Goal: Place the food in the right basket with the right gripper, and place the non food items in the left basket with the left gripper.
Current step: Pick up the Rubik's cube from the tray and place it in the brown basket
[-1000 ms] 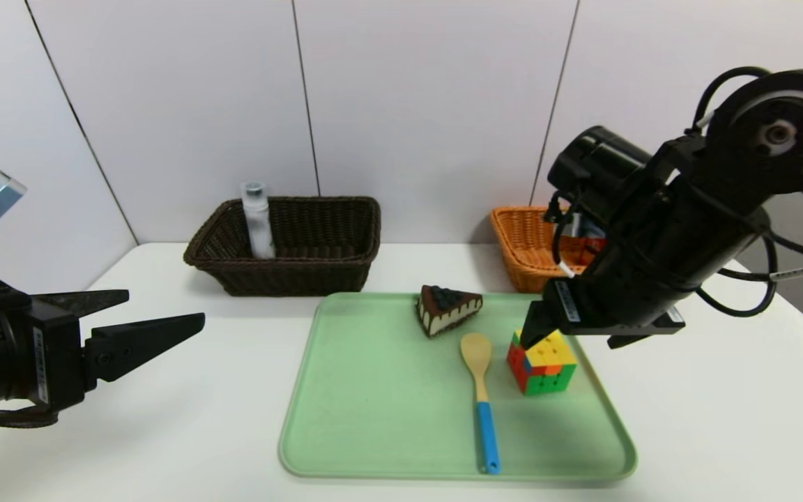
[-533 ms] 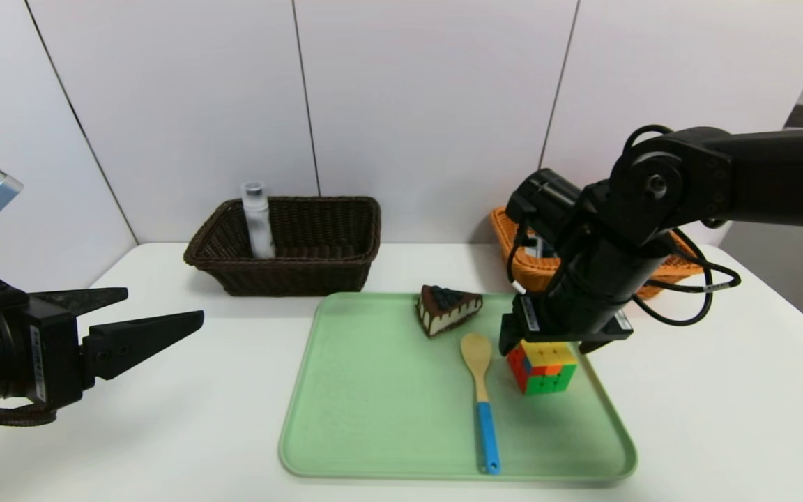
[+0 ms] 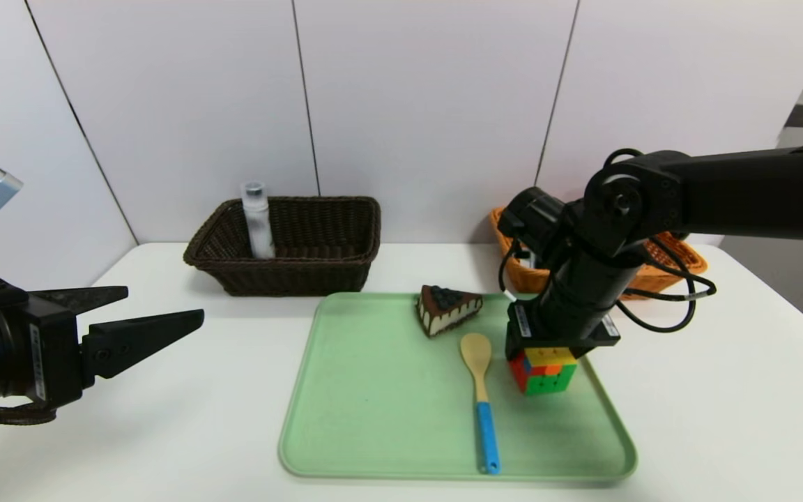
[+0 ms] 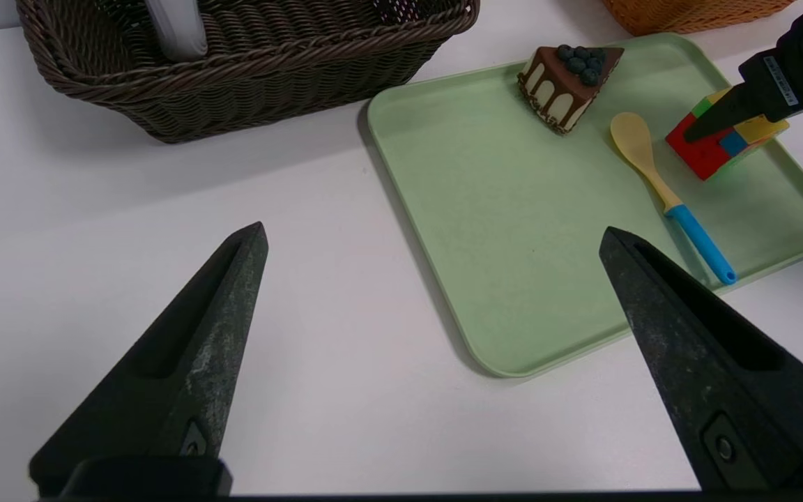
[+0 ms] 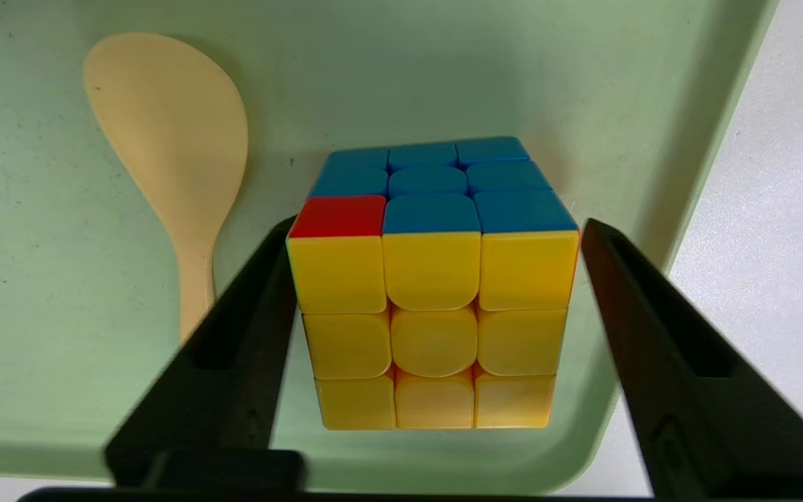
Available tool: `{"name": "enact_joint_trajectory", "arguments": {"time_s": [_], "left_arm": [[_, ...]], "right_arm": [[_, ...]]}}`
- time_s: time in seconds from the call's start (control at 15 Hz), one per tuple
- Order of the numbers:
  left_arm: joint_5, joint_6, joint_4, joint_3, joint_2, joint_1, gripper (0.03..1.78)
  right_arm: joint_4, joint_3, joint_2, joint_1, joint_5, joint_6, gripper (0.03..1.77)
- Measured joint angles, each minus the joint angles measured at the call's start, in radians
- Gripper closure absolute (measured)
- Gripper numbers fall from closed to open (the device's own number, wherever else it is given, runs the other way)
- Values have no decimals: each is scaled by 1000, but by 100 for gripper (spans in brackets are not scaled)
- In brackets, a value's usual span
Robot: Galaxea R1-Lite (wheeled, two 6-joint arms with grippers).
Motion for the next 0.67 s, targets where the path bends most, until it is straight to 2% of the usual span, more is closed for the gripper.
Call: {"name": "enact_joint_trajectory", "arguments": {"time_s": [0.13, 0.47, 0.67], "left_arm": [[0, 0, 0, -1, 0, 0, 12], [2, -1, 0, 1, -3, 0, 12], [2, -1, 3, 6, -10, 0, 12]], "right_arm": [[1, 2, 2, 0, 4, 0, 82], [4, -6, -21, 0, 5, 12, 85], [3, -92, -94, 12, 9, 16, 85]]}}
